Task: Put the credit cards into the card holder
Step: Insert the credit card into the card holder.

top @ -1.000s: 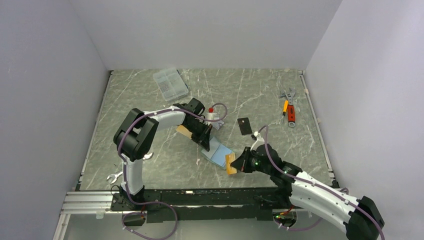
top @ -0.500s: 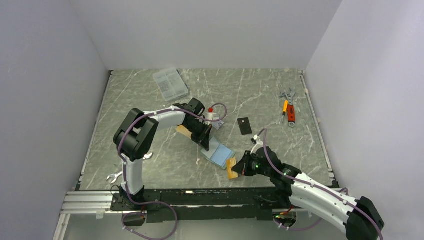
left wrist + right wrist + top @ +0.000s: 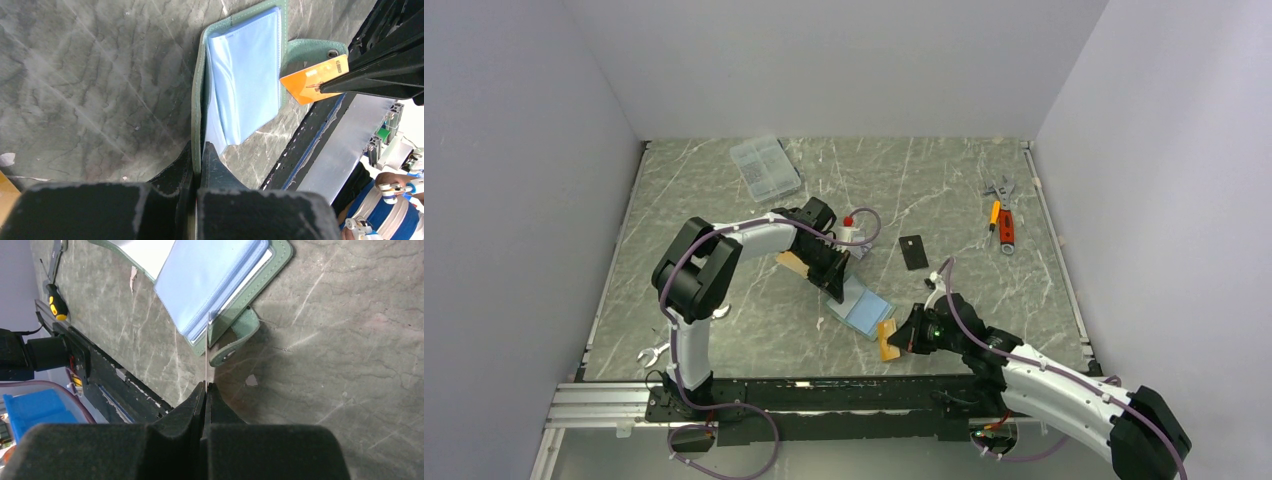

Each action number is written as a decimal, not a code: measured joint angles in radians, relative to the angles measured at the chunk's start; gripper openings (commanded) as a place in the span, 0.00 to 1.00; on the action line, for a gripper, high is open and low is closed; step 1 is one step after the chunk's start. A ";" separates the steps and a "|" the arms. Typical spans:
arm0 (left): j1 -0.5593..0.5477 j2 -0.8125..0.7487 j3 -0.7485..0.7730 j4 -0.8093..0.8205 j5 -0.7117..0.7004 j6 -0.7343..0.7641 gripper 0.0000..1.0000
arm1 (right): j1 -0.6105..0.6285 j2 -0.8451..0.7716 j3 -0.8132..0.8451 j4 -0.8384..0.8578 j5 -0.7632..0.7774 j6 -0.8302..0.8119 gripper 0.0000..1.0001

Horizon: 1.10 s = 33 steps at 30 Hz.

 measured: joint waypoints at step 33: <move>-0.003 0.000 0.000 -0.001 -0.003 0.028 0.00 | -0.003 0.020 -0.018 0.054 -0.024 0.008 0.00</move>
